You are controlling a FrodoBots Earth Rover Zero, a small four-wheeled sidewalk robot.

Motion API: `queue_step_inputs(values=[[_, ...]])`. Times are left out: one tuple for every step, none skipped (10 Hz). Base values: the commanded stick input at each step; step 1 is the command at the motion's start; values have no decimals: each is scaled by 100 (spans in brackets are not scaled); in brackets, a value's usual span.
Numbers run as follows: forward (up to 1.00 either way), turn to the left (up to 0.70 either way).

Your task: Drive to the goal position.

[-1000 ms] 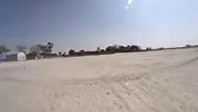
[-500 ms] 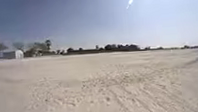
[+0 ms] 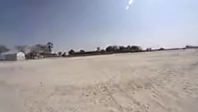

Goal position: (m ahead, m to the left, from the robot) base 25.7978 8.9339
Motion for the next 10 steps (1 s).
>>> queue_step_inputs(values=[[45,0],[45,0],[45,0],[45,0],[45,0],[45,0],[45,0],[45,0],[45,0],[45,0]])
